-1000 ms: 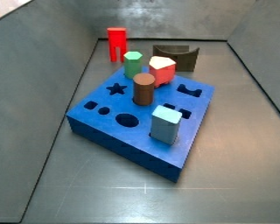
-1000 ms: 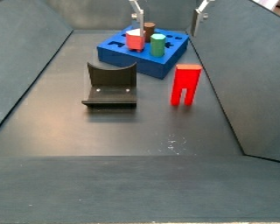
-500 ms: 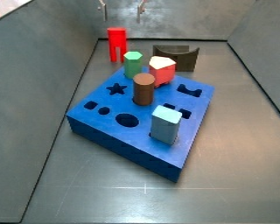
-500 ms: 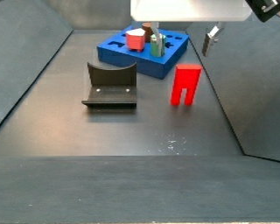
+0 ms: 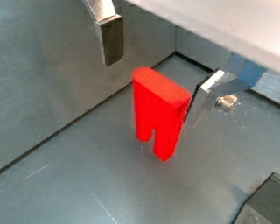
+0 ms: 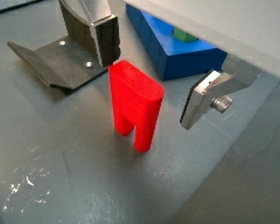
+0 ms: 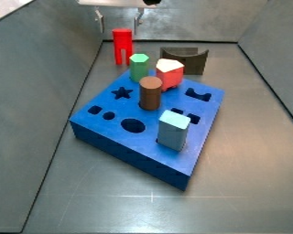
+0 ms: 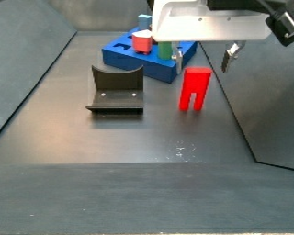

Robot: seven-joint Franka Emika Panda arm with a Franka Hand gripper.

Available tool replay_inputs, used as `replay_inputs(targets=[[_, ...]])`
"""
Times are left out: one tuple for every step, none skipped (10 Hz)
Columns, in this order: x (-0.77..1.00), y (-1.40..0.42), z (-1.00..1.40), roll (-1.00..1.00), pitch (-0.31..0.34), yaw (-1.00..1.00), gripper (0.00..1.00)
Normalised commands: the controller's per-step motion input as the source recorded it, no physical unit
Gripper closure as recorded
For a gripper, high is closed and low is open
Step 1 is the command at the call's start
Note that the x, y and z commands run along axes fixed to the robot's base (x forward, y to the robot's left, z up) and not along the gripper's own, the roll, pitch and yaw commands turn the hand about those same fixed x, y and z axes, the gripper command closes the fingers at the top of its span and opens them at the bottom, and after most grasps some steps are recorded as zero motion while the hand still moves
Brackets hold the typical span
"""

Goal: Pick up the square-circle object. Move up. Rotate the square-circle object. Move to above the board. Insert the square-circle object.
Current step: Pick up the square-circle object.

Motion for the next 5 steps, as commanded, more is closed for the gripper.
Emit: replay_inputs(targets=[[0.00,0.18,-0.35,-0.02,0.000,0.00,0.00],[0.00,0.12,-0.35,-0.01,0.000,0.00,0.00],[0.00,0.01,-0.24,0.00,0.004,0.00,0.00],[0.00,0.00,-0.03,0.00,0.000,0.00,0.00],[0.00,0.00,0.00,0.00,0.000,0.00,1.00]])
